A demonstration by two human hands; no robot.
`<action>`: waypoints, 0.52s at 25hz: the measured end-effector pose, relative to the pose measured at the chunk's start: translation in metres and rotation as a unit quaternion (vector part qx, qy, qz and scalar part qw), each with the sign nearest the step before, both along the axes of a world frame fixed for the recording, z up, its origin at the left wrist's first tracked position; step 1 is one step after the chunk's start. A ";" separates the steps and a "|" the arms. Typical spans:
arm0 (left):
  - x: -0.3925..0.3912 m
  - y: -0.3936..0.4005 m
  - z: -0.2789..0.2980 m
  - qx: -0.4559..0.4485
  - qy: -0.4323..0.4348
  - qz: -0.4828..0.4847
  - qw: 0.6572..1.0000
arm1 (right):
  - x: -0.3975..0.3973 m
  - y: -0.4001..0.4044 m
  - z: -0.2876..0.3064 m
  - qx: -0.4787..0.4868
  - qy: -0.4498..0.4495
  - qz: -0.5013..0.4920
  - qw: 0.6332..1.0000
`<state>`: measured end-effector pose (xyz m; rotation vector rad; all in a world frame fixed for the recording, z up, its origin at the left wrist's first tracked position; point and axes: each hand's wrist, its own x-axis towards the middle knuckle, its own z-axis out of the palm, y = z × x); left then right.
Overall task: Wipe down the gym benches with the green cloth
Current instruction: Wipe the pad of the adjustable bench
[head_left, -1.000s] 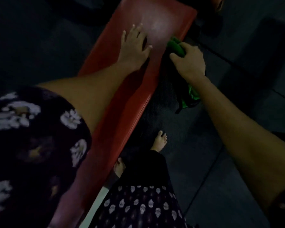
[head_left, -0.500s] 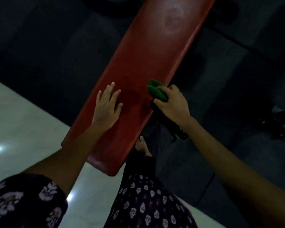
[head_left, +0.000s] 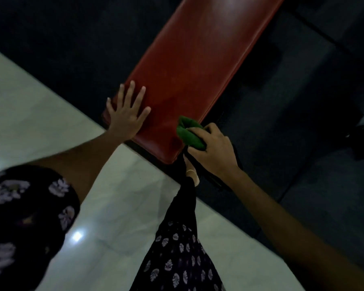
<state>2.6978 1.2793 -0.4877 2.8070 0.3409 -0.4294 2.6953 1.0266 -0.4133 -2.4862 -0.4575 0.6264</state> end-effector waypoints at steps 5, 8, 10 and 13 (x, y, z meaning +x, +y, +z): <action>0.026 0.005 0.011 -0.056 0.064 -0.057 0.995 | -0.029 0.033 -0.021 -0.034 -0.127 0.067 0.989; 0.008 0.013 0.007 -0.057 0.039 -0.061 0.996 | -0.042 0.062 -0.040 -0.084 -0.246 0.202 0.944; -0.002 0.018 0.000 -0.078 0.007 -0.067 0.995 | -0.044 0.058 -0.057 -0.103 -0.303 0.276 0.906; -0.017 0.028 -0.010 -0.102 -0.083 -0.035 0.991 | -0.040 0.045 -0.071 -0.099 -0.362 0.327 0.867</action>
